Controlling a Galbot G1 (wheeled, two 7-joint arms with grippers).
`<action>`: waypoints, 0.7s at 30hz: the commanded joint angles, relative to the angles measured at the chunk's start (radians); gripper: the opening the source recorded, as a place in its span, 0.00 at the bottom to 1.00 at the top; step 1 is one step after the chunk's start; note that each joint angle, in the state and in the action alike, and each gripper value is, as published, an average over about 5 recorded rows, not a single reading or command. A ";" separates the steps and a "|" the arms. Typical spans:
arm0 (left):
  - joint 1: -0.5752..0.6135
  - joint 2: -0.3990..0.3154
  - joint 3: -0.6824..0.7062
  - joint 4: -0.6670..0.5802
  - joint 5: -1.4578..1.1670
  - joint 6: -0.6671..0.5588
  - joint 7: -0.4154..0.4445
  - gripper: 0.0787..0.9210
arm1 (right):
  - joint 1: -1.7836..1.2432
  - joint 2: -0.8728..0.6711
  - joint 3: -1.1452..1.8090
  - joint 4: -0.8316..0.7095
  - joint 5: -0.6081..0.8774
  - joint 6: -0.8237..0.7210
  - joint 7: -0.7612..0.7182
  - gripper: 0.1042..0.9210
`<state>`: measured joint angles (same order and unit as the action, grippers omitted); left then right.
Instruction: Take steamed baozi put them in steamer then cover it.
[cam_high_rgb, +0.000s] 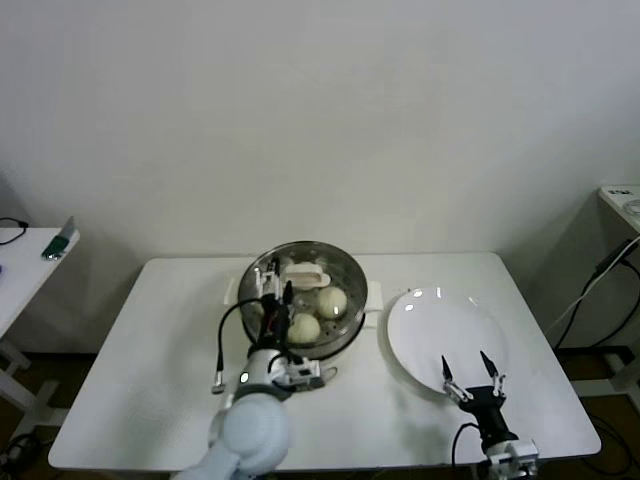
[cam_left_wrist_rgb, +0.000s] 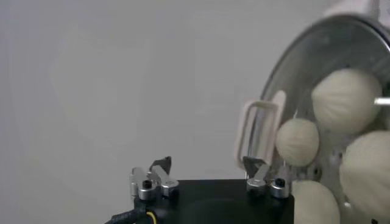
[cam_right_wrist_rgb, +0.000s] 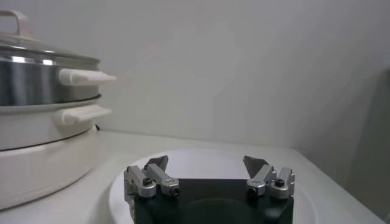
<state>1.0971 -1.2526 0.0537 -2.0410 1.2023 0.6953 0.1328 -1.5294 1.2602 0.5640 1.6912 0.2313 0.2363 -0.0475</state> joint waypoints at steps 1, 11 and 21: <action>0.247 -0.006 -0.365 -0.186 -0.750 -0.348 -0.275 0.82 | -0.007 -0.006 -0.018 0.044 0.034 -0.015 0.049 0.88; 0.503 0.016 -0.846 -0.050 -1.434 -0.749 -0.253 0.88 | -0.001 0.011 -0.019 0.023 0.027 0.049 0.045 0.88; 0.513 0.012 -0.775 0.252 -1.462 -0.929 -0.230 0.88 | 0.020 0.018 -0.021 -0.017 0.070 0.114 0.043 0.88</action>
<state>1.4981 -1.2445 -0.5873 -2.0449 0.0201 0.0708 -0.0776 -1.5188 1.2742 0.5465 1.6939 0.2720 0.3004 -0.0104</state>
